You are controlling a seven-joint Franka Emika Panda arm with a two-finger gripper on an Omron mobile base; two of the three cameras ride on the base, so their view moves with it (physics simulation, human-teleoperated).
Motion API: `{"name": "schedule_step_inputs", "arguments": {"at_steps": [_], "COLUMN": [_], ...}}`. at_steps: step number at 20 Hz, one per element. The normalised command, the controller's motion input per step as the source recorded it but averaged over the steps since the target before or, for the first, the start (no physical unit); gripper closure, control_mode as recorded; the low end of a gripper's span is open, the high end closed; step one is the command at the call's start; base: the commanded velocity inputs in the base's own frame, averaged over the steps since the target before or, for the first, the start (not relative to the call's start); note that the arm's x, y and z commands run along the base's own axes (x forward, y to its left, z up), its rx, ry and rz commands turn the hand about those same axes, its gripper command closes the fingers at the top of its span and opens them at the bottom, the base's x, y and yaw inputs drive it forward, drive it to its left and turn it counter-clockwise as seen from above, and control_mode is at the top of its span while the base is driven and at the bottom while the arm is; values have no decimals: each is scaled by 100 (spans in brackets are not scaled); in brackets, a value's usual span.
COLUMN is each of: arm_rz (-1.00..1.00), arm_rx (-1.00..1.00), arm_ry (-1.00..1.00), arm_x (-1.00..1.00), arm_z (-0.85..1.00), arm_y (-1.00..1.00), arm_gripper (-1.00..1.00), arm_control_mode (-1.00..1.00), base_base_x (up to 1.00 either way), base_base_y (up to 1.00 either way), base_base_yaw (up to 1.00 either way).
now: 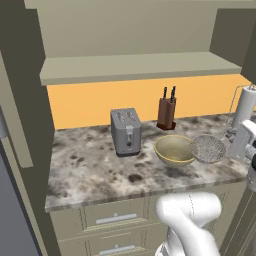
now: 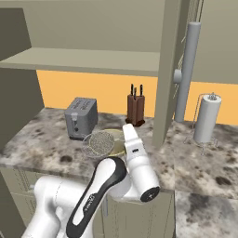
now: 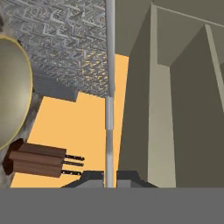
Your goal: Open the cabinet and setup a tea strainer by placing it in the bowl upright.
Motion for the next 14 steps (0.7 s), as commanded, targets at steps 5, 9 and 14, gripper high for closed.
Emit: {"name": "schedule_step_inputs", "arguments": {"at_steps": [5, 9, 14], "arm_rz": [0, 0, 0], "arm_rx": [0, 0, 0], "arm_ry": [0, 0, 0], "arm_x": [40, 36, 20], "arm_z": [0, -13, -38], "arm_y": [16, 0, 0], "arm_gripper": [100, 100, 100], "arm_control_mode": [-100, -100, -100], "base_base_x": [0, 0, 0], "base_base_y": [0, 0, 0], "base_base_yaw": [0, 0, 0]}}
